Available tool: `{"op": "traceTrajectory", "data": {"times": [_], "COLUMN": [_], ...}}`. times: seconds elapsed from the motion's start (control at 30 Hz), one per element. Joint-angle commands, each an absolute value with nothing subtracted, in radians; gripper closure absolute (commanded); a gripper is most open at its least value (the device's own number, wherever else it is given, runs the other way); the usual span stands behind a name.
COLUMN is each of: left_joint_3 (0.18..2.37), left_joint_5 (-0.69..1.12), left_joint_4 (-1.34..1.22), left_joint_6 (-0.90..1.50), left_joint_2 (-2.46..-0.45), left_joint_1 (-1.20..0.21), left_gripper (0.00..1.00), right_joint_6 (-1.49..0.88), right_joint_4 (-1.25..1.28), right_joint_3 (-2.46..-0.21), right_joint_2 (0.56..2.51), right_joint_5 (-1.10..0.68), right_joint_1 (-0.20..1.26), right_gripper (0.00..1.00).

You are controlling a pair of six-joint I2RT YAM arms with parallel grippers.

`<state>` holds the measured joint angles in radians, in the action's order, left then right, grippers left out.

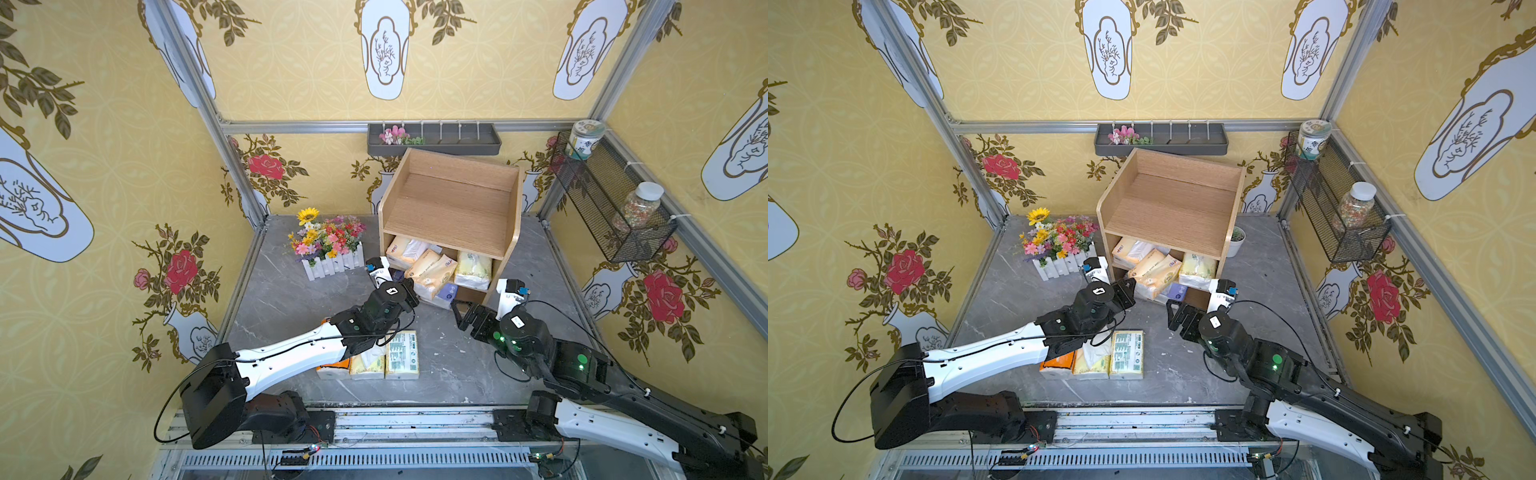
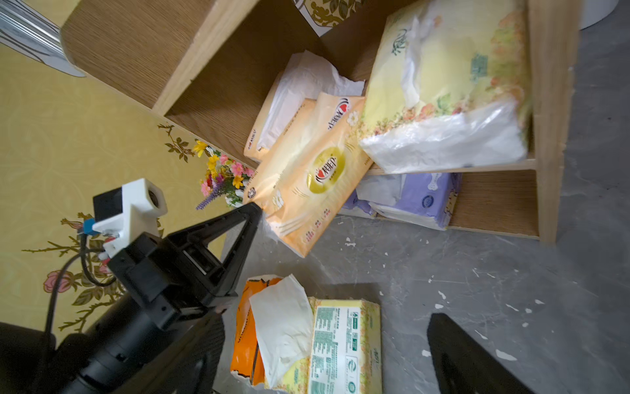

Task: Remove the tissue boxes from the shelf
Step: Pick up a box of tissues from the shelf.

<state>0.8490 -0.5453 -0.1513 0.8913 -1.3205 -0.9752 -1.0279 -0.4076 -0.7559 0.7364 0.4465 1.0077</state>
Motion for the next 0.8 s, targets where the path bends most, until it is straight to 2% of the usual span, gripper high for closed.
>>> {"op": "traceTrajectory", "data": {"times": [0.0, 0.33, 0.77], "left_joint_3": [0.838, 0.827, 0.841], "left_joint_5": [-0.537, -0.525, -0.512], "left_joint_4": [-0.204, -0.225, -0.216], "left_joint_6": [0.898, 0.902, 0.893], "left_joint_2": [-1.31, -1.303, -1.313], "left_joint_1": [-0.975, -0.975, -0.975], "left_gripper": [1.0, 1.0, 1.0], "right_joint_6": [-1.086, -1.189, -1.3], "right_joint_4": [-0.263, 0.026, 0.184], "right_joint_3": [-0.751, -0.653, -0.611], "right_joint_2": [0.773, 0.888, 0.979], "right_joint_5": [0.403, 0.194, 0.248], "right_joint_1": [0.986, 0.84, 0.825], "right_gripper": [0.03, 0.03, 0.03]}}
